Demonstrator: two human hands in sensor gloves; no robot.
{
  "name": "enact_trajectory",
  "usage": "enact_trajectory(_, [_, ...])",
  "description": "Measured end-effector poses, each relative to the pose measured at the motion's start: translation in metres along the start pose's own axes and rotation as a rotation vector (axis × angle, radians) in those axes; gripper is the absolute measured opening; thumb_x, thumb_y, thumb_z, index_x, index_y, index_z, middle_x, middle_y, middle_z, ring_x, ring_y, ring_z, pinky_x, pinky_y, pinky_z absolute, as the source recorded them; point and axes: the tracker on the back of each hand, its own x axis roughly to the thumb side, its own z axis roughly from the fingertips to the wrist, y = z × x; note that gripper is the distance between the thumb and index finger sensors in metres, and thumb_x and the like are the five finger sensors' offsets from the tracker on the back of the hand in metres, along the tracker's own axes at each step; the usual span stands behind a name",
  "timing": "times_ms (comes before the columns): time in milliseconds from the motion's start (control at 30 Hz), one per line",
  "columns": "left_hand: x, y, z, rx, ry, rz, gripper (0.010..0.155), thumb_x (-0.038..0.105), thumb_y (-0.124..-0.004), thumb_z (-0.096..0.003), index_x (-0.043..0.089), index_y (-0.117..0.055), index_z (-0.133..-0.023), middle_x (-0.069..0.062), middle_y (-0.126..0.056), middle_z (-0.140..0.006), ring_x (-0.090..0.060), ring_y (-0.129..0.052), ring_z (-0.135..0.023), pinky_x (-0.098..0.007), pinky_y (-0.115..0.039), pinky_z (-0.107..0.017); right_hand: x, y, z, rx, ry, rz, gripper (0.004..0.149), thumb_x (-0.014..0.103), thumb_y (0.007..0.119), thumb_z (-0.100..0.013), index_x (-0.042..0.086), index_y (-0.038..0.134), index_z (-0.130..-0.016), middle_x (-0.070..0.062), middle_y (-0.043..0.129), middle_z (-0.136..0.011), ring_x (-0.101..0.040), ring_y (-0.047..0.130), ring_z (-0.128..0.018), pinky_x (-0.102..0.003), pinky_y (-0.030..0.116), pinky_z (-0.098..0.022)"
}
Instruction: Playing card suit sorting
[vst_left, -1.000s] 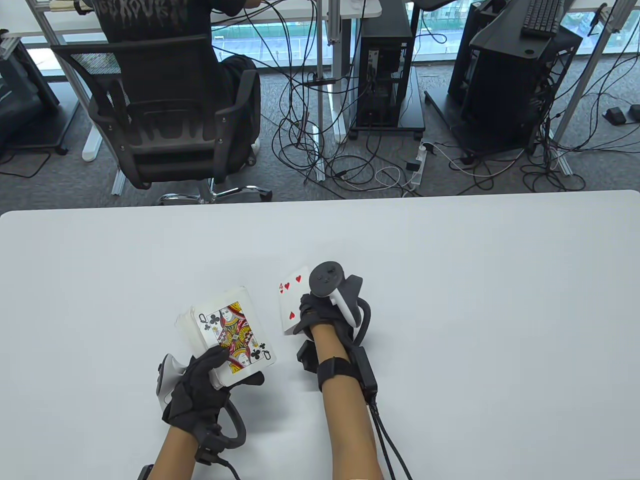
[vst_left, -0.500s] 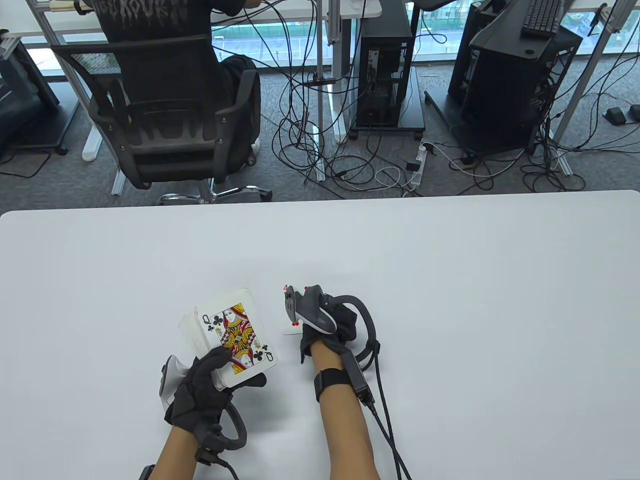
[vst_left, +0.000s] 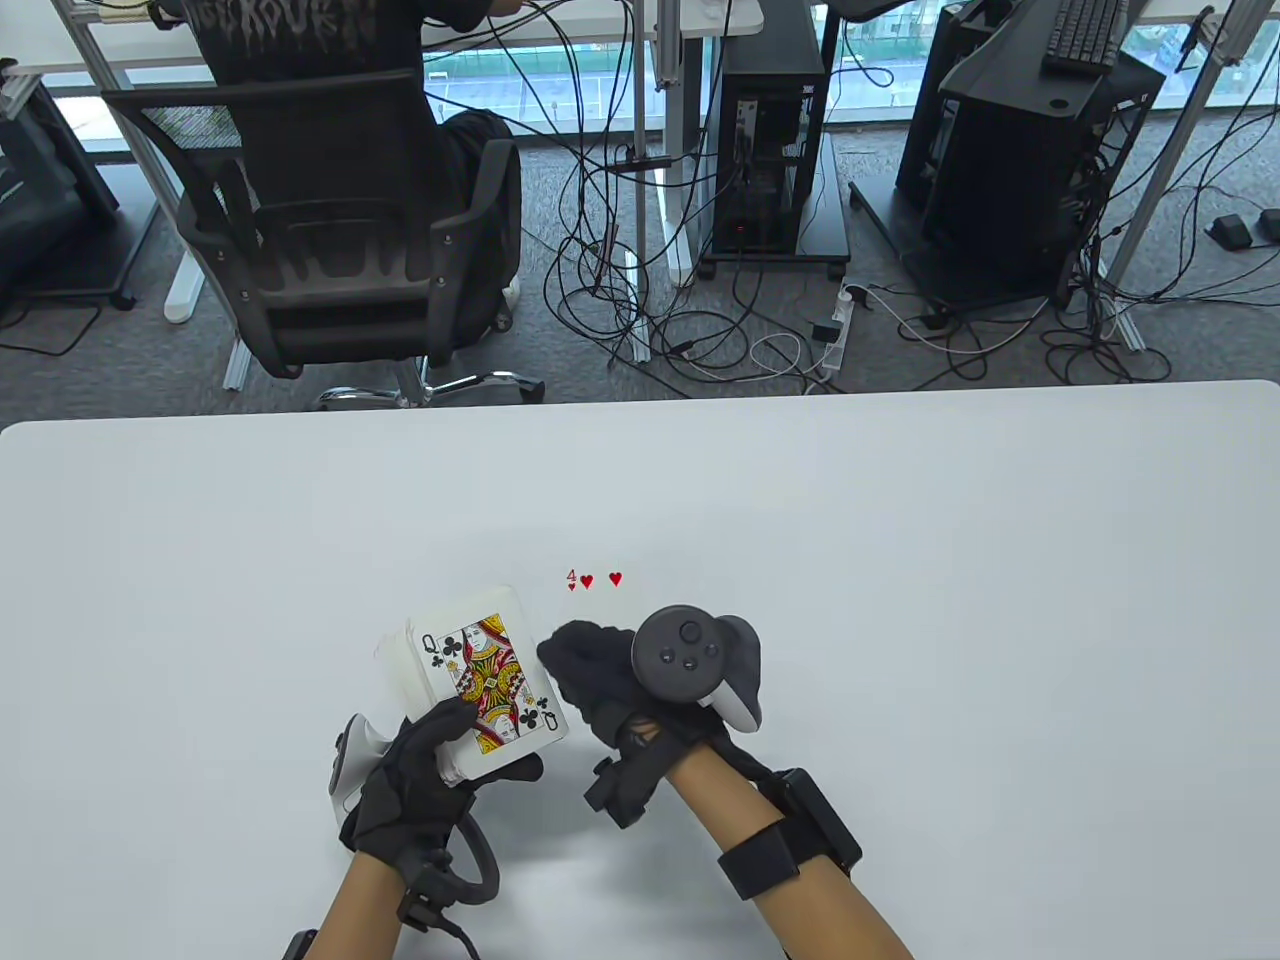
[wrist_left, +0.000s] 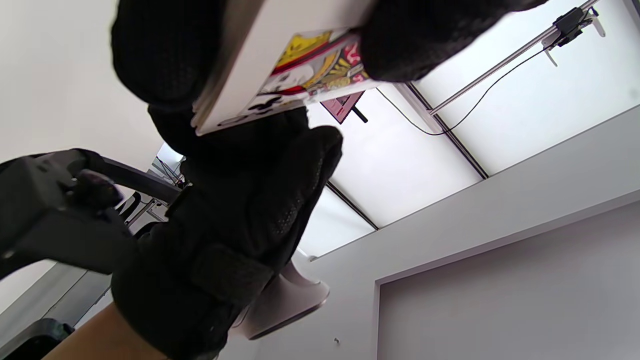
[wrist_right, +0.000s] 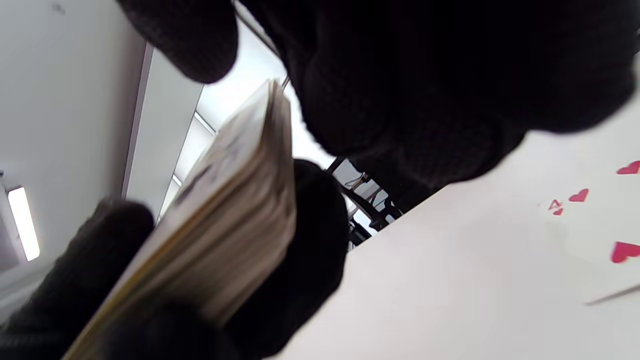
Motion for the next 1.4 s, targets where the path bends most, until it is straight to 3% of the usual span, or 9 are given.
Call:
enact_trajectory(67, [-0.001, -0.001, 0.0, -0.006, 0.004, 0.001, 0.064, 0.046, -0.075, -0.0616, 0.04, -0.033, -0.11, -0.003, -0.049, -0.116, -0.04, -0.069, -0.103, -0.048, -0.083, -0.056, 0.005, 0.009, 0.007, 0.089, -0.001, 0.088, 0.08, 0.049, 0.073, -0.053, -0.02, 0.055, -0.091, -0.029, 0.079, -0.067, -0.052, 0.084, -0.05, -0.047, 0.082, -0.031])
enact_trajectory(167, [-0.003, -0.002, 0.0, -0.025, 0.014, 0.015, 0.064, 0.046, -0.075, -0.0615, 0.039, -0.033, -0.11, -0.003, -0.049, -0.116, -0.041, -0.07, -0.102, -0.049, -0.083, -0.056, 0.007, 0.018, 0.013, 0.057, -0.033, 0.157, 0.086, 0.05, 0.076, -0.047, -0.019, 0.048, -0.09, -0.025, 0.077, -0.064, -0.048, 0.086, -0.047, -0.044, 0.083, -0.029])
enact_trajectory(267, [-0.005, -0.002, -0.001, -0.044, 0.02, 0.019, 0.064, 0.048, -0.075, -0.0614, 0.038, -0.035, -0.11, -0.003, -0.05, -0.116, -0.04, -0.073, -0.1, -0.048, -0.083, -0.056, 0.005, 0.017, 0.017, -0.096, -0.056, 0.153, 0.071, 0.045, 0.078, -0.047, -0.014, 0.059, -0.082, -0.017, 0.084, -0.052, -0.036, 0.093, -0.035, -0.036, 0.086, -0.02])
enact_trajectory(533, [-0.005, -0.004, -0.003, -0.096, 0.041, -0.011, 0.064, 0.045, -0.077, -0.061, 0.038, -0.035, -0.11, -0.003, -0.049, -0.117, -0.041, -0.071, -0.101, -0.049, -0.082, -0.057, -0.011, 0.005, 0.019, -0.099, 0.003, -0.035, 0.043, 0.028, 0.072, -0.052, -0.01, 0.074, -0.073, -0.015, 0.09, -0.042, -0.034, 0.096, -0.027, -0.035, 0.087, -0.014])
enact_trajectory(733, [-0.003, -0.002, -0.003, -0.077, 0.016, 0.011, 0.063, 0.045, -0.075, -0.0616, 0.038, -0.035, -0.11, -0.003, -0.05, -0.116, -0.04, -0.071, -0.102, -0.049, -0.083, -0.056, -0.036, -0.028, 0.004, -0.103, 0.087, -0.14, 0.039, 0.025, 0.07, -0.053, -0.008, 0.076, -0.073, -0.013, 0.091, -0.041, -0.032, 0.096, -0.026, -0.034, 0.087, -0.013])
enact_trajectory(900, [-0.001, 0.002, -0.002, -0.043, 0.019, -0.035, 0.063, 0.046, -0.075, -0.0617, 0.038, -0.035, -0.11, -0.002, -0.049, -0.117, -0.04, -0.07, -0.102, -0.048, -0.083, -0.056, -0.087, -0.069, -0.004, -0.218, 0.252, -0.291, 0.039, 0.025, 0.07, -0.054, -0.008, 0.076, -0.074, -0.013, 0.091, -0.04, -0.032, 0.096, -0.026, -0.034, 0.087, -0.013])
enact_trajectory(1033, [-0.003, 0.002, -0.001, -0.027, 0.021, -0.017, 0.063, 0.046, -0.074, -0.0619, 0.038, -0.035, -0.11, -0.002, -0.049, -0.117, -0.04, -0.07, -0.102, -0.048, -0.083, -0.057, -0.13, -0.09, 0.007, -0.326, 0.518, -0.003, 0.039, 0.024, 0.07, -0.053, -0.01, 0.077, -0.072, -0.014, 0.091, -0.039, -0.033, 0.096, -0.024, -0.035, 0.086, -0.011])
enact_trajectory(1233, [-0.002, 0.002, -0.001, -0.017, 0.016, -0.025, 0.063, 0.046, -0.074, -0.0621, 0.038, -0.034, -0.11, -0.002, -0.049, -0.116, -0.04, -0.07, -0.102, -0.048, -0.083, -0.056, -0.173, -0.087, 0.024, -0.245, 0.843, 0.273, 0.04, 0.024, 0.07, -0.053, -0.011, 0.078, -0.071, -0.014, 0.091, -0.037, -0.033, 0.096, -0.022, -0.035, 0.086, -0.01])
enact_trajectory(1400, [-0.001, 0.002, -0.001, -0.015, 0.015, -0.022, 0.063, 0.047, -0.074, -0.0621, 0.038, -0.034, -0.11, -0.002, -0.049, -0.117, -0.04, -0.07, -0.102, -0.048, -0.083, -0.056, -0.185, -0.076, 0.023, -0.092, 0.939, 0.618, 0.044, 0.027, 0.071, -0.053, -0.012, 0.078, -0.072, -0.014, 0.092, -0.037, -0.033, 0.096, -0.022, -0.035, 0.086, -0.01])
